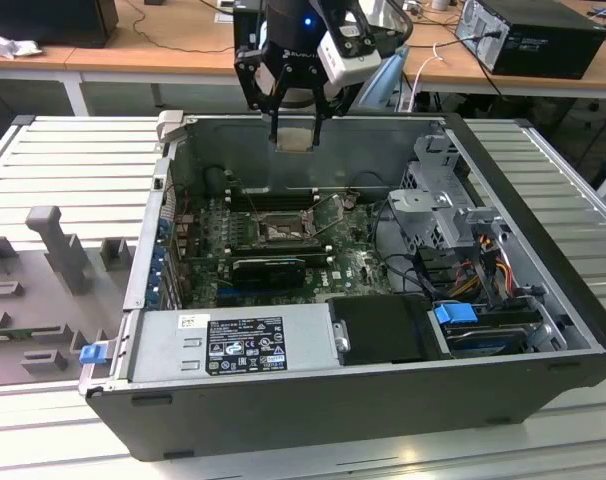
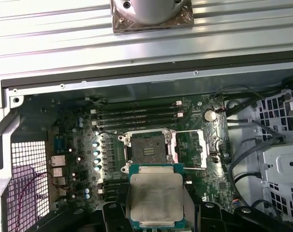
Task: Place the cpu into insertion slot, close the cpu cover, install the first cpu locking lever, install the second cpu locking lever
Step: 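Place the cpu into insertion slot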
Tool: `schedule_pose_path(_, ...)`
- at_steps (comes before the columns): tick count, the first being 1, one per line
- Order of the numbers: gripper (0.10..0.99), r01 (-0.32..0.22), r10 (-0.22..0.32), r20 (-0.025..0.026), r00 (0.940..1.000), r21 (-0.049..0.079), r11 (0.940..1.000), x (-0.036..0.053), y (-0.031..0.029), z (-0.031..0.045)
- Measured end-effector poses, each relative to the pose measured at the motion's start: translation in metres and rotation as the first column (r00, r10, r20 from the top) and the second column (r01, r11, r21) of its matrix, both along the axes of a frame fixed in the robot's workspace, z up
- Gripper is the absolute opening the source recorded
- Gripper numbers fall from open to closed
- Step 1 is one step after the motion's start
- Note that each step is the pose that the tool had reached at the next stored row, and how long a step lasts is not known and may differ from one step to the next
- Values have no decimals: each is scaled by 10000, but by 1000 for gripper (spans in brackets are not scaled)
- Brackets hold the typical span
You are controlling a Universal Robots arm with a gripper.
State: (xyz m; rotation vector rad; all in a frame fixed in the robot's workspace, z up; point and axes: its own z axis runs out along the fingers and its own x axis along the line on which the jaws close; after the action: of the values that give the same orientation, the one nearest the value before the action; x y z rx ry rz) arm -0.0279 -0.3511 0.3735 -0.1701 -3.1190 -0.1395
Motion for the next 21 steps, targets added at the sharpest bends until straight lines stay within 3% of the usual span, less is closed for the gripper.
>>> schedule_pose_path(10, 529, 127, -127, 1, 9999, -9, 9999, 0, 0, -10)
schedule_pose_path(21, 529, 683, -683, 1, 9977, -8, 9977, 0, 0, -11)
